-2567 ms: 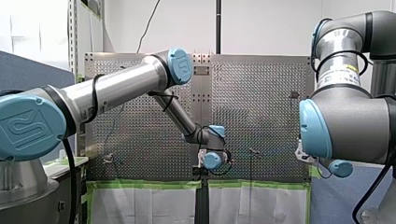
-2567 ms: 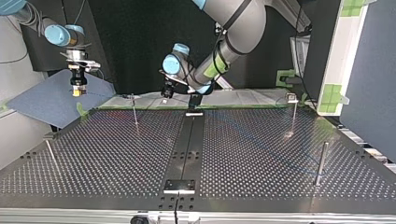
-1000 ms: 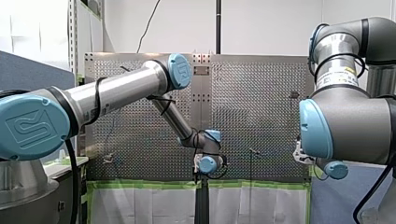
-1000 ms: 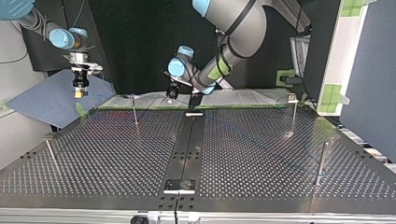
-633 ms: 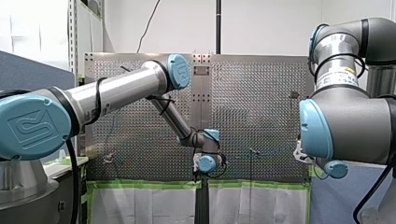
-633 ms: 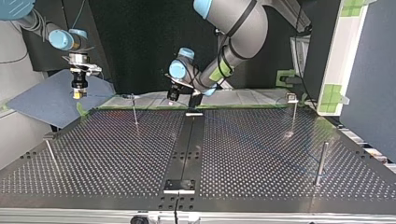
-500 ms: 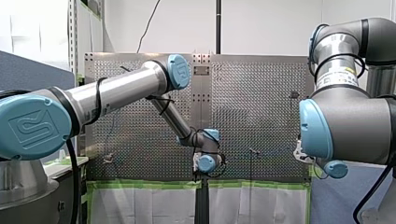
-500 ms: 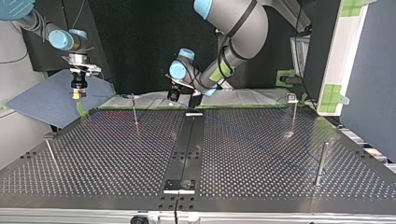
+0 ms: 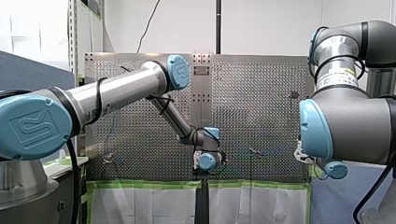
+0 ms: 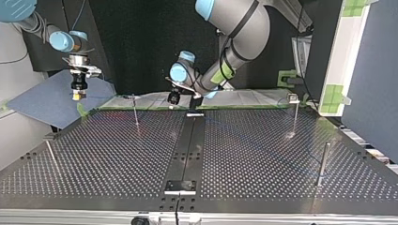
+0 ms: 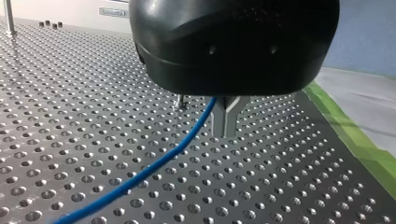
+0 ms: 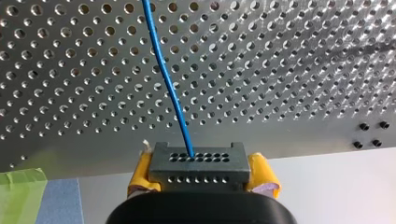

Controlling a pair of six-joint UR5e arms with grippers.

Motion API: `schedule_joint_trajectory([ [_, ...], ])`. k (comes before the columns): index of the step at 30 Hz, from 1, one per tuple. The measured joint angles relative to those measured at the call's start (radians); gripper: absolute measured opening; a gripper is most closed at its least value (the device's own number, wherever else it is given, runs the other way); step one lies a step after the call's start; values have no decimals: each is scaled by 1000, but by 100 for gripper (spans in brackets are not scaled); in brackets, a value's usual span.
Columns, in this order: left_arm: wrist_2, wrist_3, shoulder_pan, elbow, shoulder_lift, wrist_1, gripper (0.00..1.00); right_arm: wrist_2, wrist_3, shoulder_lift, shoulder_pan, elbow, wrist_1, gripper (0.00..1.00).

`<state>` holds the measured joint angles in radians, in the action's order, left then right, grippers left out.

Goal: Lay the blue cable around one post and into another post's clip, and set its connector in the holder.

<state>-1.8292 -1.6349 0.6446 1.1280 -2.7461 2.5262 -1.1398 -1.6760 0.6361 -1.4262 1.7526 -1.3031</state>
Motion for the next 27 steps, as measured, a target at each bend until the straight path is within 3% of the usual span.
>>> schedule_joint_trajectory([
  [19,0,-2,-14,-35,-11,14,1,-31,-8,-25,-2,-56,20,26],
  [27,-1,-2,-22,-36,-11,14,1,-43,5,-62,-4,-98,57,26],
])
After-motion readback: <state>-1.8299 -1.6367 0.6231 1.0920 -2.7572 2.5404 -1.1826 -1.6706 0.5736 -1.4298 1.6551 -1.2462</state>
